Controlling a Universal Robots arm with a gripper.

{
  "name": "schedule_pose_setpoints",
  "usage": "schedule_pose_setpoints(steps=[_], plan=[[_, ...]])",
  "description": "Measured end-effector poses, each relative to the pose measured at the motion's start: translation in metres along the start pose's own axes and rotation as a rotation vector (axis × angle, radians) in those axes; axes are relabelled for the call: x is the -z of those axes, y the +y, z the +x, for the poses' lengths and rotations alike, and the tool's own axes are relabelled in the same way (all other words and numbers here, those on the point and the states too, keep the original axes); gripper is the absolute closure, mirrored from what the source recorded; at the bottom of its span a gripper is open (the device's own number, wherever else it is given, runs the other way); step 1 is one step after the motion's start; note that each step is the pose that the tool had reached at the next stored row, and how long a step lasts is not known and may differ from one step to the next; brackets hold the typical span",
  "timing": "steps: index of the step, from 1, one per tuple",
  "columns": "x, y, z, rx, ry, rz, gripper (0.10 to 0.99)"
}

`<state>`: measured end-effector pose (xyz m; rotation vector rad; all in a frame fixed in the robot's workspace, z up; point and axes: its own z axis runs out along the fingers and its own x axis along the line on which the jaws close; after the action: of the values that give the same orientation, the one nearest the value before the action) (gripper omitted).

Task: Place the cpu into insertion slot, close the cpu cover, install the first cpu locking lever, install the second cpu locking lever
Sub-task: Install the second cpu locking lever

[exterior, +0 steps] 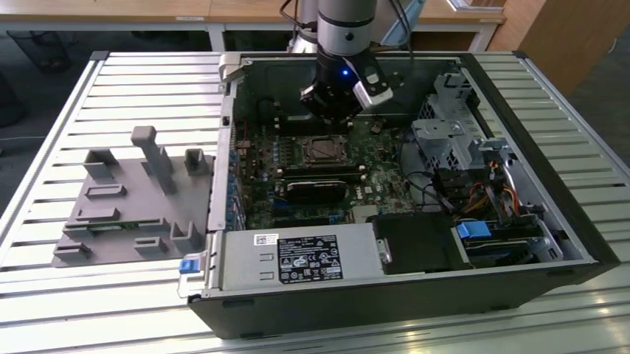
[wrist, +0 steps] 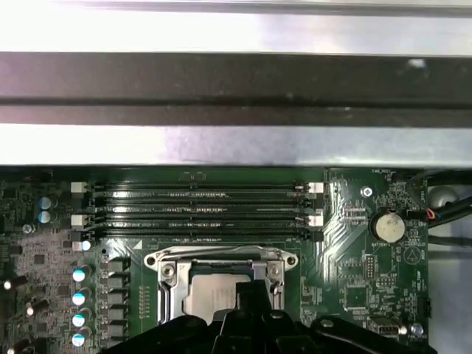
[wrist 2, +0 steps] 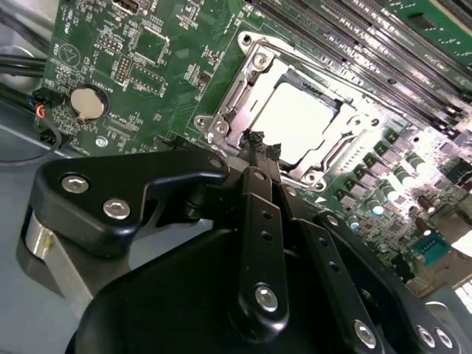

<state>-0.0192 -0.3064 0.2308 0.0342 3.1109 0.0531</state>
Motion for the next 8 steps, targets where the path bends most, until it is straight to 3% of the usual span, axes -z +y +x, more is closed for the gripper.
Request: schedule_pose_setpoints(steps=[8], plan=[[0.001,-0.0167,-0.0003,0.0,0.0002,0.0,0.98]])
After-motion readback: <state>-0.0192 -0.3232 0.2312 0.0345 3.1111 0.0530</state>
